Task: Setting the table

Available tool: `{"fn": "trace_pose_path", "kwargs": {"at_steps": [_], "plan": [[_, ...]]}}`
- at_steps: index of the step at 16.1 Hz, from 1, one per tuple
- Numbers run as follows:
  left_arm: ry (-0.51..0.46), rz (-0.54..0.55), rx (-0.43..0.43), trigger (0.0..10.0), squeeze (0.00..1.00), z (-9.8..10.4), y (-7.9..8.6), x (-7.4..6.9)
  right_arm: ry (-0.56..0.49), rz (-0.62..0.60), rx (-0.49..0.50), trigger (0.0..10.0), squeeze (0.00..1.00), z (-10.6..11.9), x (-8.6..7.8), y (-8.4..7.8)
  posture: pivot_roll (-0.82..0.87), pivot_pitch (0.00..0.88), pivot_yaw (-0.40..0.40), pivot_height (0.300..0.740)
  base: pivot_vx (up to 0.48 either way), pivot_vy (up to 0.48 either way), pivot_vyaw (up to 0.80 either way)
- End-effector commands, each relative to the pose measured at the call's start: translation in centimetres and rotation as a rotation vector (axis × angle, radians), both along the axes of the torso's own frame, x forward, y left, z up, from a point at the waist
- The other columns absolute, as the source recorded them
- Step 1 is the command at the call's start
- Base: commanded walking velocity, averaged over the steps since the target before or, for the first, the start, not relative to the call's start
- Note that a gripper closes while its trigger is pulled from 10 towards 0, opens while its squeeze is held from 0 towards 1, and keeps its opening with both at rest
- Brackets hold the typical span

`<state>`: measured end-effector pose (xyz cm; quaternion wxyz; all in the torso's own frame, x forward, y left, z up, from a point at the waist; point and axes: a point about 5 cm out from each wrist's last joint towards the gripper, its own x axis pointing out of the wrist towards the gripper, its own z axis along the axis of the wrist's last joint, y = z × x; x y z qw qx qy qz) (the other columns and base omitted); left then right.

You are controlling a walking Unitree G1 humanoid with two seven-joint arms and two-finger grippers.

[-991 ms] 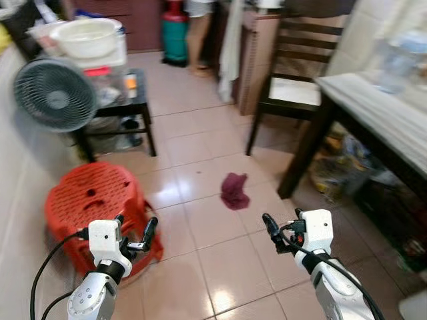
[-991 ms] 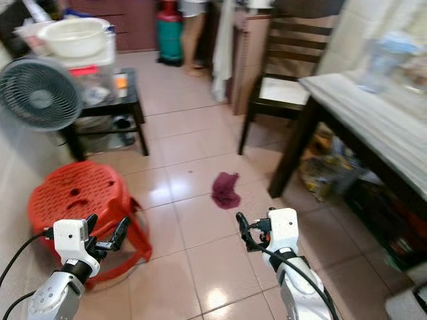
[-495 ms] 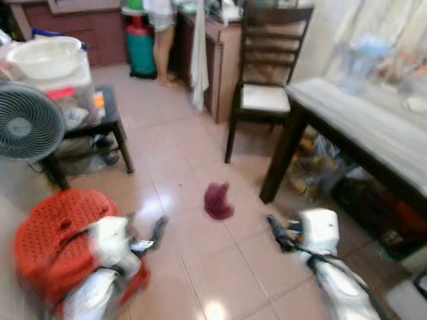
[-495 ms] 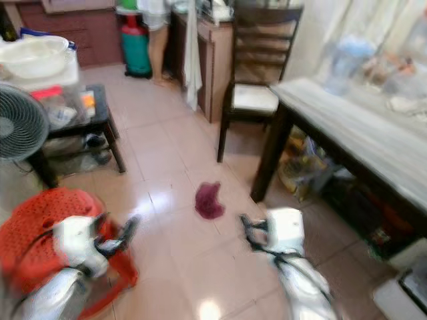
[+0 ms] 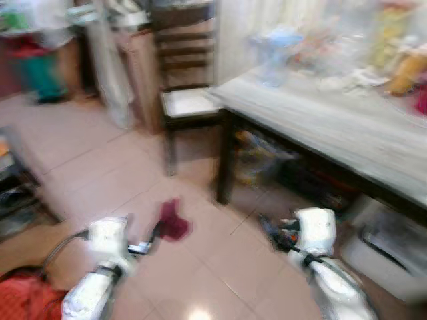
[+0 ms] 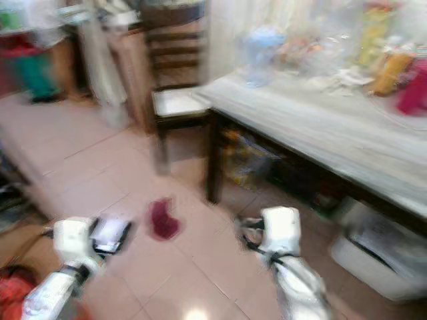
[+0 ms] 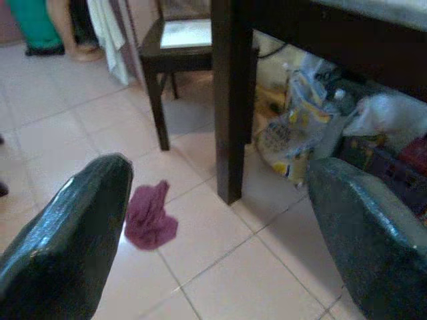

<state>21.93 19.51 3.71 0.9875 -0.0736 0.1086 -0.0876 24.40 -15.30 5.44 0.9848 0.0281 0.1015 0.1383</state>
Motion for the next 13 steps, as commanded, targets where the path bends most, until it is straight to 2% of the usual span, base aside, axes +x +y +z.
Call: {"fn": "trace_pose_path", "kwargs": {"at_steps": [1, 3, 5, 11, 13], "plan": [[-0.003, -0.017, -0.018, 10.0, 0.00, -0.1, -1.0, 0.2, -0.003, -0.022, -0.021, 10.0, 0.00, 0.2, 0.0, -1.1, -0.10, 0.059, -0.002, 0.740, 0.000, 0.000, -0.80], [0.025, 0.016, -0.003, 10.0, 0.00, -0.9, -0.7, 0.2, -0.003, -0.021, -0.022, 10.0, 0.00, 0.3, -0.1, -1.2, -0.10, 0.062, -0.003, 0.740, 0.000, 0.000, -0.80], [0.047, 0.068, 0.023, 10.0, 0.00, -1.4, -0.3, 0.2, -0.002, -0.024, -0.021, 10.0, 0.00, 0.3, -0.1, -1.2, -0.11, 0.064, -0.004, 0.740, 0.000, 0.000, -0.24], [0.027, 0.111, 0.070, 10.0, 0.00, -0.9, -0.6, 0.7, 0.011, -0.040, -0.008, 10.0, 0.00, 0.3, -0.1, -1.4, -0.11, 0.066, -0.009, 0.740, 0.000, 0.000, 0.00], [0.027, 0.126, 0.081, 10.0, 0.00, -0.7, -0.6, 0.8, 0.018, -0.041, -0.009, 10.0, 0.00, 0.2, -0.1, -1.4, -0.11, 0.065, -0.009, 0.740, 0.000, 0.000, -0.76]]}}
